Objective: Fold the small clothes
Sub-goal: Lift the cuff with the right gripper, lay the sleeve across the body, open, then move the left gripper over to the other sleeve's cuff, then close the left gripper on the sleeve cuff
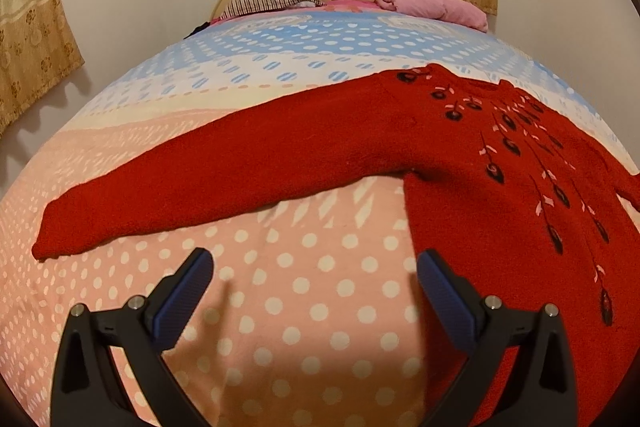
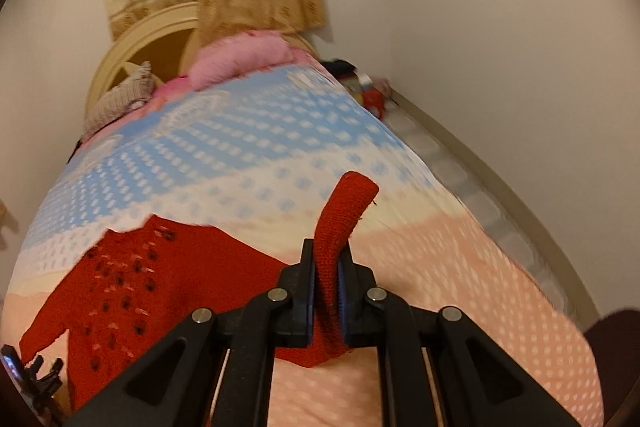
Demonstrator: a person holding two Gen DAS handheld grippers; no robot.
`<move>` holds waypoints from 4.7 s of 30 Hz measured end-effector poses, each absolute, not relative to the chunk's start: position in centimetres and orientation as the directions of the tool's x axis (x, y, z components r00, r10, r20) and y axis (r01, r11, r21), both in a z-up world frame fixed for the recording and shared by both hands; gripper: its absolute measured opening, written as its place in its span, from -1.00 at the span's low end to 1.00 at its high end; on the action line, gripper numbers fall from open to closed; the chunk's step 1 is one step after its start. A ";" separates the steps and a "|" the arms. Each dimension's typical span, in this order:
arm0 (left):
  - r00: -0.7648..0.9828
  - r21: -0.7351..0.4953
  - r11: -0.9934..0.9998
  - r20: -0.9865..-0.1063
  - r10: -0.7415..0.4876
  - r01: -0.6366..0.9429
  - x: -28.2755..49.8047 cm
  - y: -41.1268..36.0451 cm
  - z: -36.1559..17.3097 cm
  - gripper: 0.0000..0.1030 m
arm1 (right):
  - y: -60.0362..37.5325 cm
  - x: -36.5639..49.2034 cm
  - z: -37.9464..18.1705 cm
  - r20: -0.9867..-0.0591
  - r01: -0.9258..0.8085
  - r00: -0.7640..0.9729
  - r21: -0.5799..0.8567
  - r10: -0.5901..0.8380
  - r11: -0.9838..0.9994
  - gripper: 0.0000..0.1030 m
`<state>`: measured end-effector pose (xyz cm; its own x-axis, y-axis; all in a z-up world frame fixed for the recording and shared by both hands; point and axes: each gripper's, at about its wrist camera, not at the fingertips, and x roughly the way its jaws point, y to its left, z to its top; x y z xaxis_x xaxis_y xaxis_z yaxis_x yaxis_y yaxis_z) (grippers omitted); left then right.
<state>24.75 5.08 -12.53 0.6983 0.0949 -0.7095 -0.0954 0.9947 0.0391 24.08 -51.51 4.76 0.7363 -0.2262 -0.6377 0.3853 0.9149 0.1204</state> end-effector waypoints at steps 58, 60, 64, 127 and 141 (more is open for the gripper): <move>0.618 -0.179 0.984 -0.774 -0.138 -0.004 23.8 7.1 -13.0 0.94 | -15.8 34.5 -7.3 -0.720 -0.366 0.617 0.094 0.317 0.926 0.12; 0.675 -0.190 0.982 -0.724 -0.144 0.006 23.6 7.3 -11.1 0.93 | -18.5 33.2 -7.4 -0.731 -0.334 0.631 0.049 0.262 0.941 0.12; 0.761 -0.194 0.981 -0.638 -0.122 -0.005 25.1 6.8 -7.3 1.00 | -24.8 32.3 -8.5 -0.735 -0.191 0.670 -0.029 0.108 0.981 0.12; 0.564 0.083 0.791 -0.656 0.501 -0.606 19.1 31.8 -11.2 1.00 | -11.9 39.1 -14.6 -0.742 -0.298 0.646 -0.026 0.181 0.954 0.24; 0.560 -0.039 0.815 -0.745 0.362 -0.578 23.3 33.0 -13.7 0.50 | -12.1 38.3 -14.7 -0.728 -0.291 0.662 -0.027 0.180 0.956 0.28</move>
